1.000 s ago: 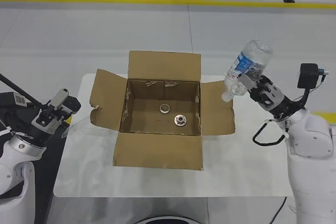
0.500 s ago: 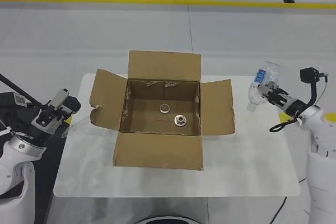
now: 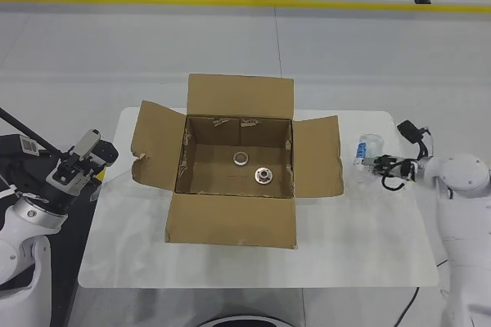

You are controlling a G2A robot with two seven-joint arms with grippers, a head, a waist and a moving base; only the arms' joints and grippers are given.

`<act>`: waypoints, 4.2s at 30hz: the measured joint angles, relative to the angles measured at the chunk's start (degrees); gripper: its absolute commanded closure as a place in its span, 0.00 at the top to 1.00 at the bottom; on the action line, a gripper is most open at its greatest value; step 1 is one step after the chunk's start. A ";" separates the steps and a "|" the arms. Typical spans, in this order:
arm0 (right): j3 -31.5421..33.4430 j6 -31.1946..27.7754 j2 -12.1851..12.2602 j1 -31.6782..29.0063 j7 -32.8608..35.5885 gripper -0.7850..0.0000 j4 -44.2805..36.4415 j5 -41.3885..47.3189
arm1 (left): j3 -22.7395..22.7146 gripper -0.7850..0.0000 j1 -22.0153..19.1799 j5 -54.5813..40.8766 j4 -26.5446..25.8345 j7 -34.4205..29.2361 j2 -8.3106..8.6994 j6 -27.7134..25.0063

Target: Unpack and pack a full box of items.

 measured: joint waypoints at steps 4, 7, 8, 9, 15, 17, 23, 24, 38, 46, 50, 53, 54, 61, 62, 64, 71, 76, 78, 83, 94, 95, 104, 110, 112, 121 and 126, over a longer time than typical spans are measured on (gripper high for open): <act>-2.45 0.37 0.00 2.99 1.30 0.00 5.06 -1.41 | 0.00 1.00 0.00 0.00 0.00 0.00 0.00 0.00; -3.89 -0.87 -0.08 4.67 1.66 0.00 8.17 -1.07 | 0.00 1.00 0.00 0.00 0.00 0.00 0.00 0.00; -4.44 -1.17 -0.11 5.24 1.84 0.00 9.20 -1.01 | 0.00 1.00 0.00 0.00 0.00 0.00 0.00 0.00; -4.83 -1.32 -0.13 5.65 1.95 0.00 9.90 -1.00 | 0.00 1.00 0.00 0.00 0.00 0.00 0.00 0.00; -7.06 -2.44 -0.20 8.08 2.55 0.40 13.88 -0.87 | 0.00 1.00 0.00 0.00 0.00 0.00 0.00 0.00; -7.61 -2.75 -0.21 8.75 2.66 0.47 15.01 -0.51 | 0.00 1.00 0.00 0.00 0.00 0.00 0.00 0.00; -8.87 -3.23 -0.12 10.16 3.01 1.00 16.85 0.10 | 0.00 1.00 0.00 0.00 0.00 0.00 0.00 0.00; -8.99 -3.25 -0.08 10.30 3.08 1.00 16.92 0.16 | 0.00 1.00 0.00 0.00 0.00 0.00 0.00 0.00; -7.25 8.06 2.06 -0.17 -7.54 1.00 -24.70 -10.58 | 0.00 1.00 0.00 0.00 0.00 0.00 0.00 0.00; -17.84 7.54 1.01 -1.20 -7.80 1.00 -47.50 -13.22 | 0.00 1.00 0.00 0.00 0.00 0.00 0.00 0.00; -28.63 4.42 -0.91 5.76 -6.64 1.00 -44.20 -11.93 | 0.00 1.00 0.00 0.00 0.00 0.00 0.00 0.00; -36.26 2.87 -2.88 11.91 -5.04 1.00 -38.35 -10.22 | 0.00 1.00 0.00 0.00 0.00 0.00 0.00 0.00; -38.39 2.85 -3.54 13.75 -4.69 1.00 -36.18 -9.89 | 0.00 1.00 0.00 0.00 0.00 0.00 0.00 0.00; -50.96 1.08 -8.94 24.22 -4.39 1.00 -19.94 -4.93 | 0.00 1.00 0.00 0.00 0.00 0.00 0.00 0.00; -52.56 1.11 -9.87 25.33 -4.55 1.00 -17.53 -4.16 | 0.00 1.00 0.00 0.00 0.00 0.00 0.00 0.00; -54.89 1.28 -11.33 26.75 -5.00 0.92 -14.27 -3.23 | 0.00 1.00 0.00 0.00 0.00 0.00 0.00 0.00; -61.80 0.70 -17.26 30.52 -7.76 0.49 -2.57 1.32 | 0.00 1.00 0.00 0.00 0.00 0.00 0.00 0.00; -64.97 2.05 -21.06 31.90 -9.83 0.44 5.03 2.30 | 0.00 1.00 0.00 0.00 0.00 0.00 0.00 0.00; -65.88 2.42 -22.70 32.17 -10.94 0.43 8.43 3.11 | 0.00 1.00 0.00 0.00 0.00 0.00 0.00 0.00; -67.46 2.57 -26.49 32.57 -13.33 0.39 16.27 4.96 | 0.00 1.00 0.00 0.00 0.00 0.00 0.00 0.00; -69.99 3.98 -33.16 33.39 -16.30 0.37 28.67 3.75 | 0.00 1.00 0.00 0.00 0.00 0.00 0.00 0.00; -70.18 4.11 -33.81 33.40 -16.45 0.37 29.60 3.52 | 0.00 1.00 0.00 0.00 0.00 0.00 0.00 0.00; -70.40 4.03 -37.89 33.64 -18.17 0.33 36.59 2.94 | 0.00 1.00 0.00 0.00 0.00 0.00 0.00 0.00; -70.14 4.02 -39.88 33.76 -19.40 0.31 40.15 2.50 | 0.00 1.00 0.00 0.00 0.00 0.00 0.00 0.00; -70.06 4.03 -40.37 33.76 -19.79 0.31 41.07 2.30 | 0.00 1.00 0.00 0.00 0.00 0.00 0.00 0.00; -69.44 3.21 -42.25 33.61 -21.12 0.32 44.35 1.66 | 0.00 1.00 0.00 0.00 0.00 0.00 0.00 0.00; -69.17 1.60 -42.88 33.60 -22.33 0.33 45.22 0.90 | 0.00 1.00 0.00 0.00 0.00 0.00 0.00 0.00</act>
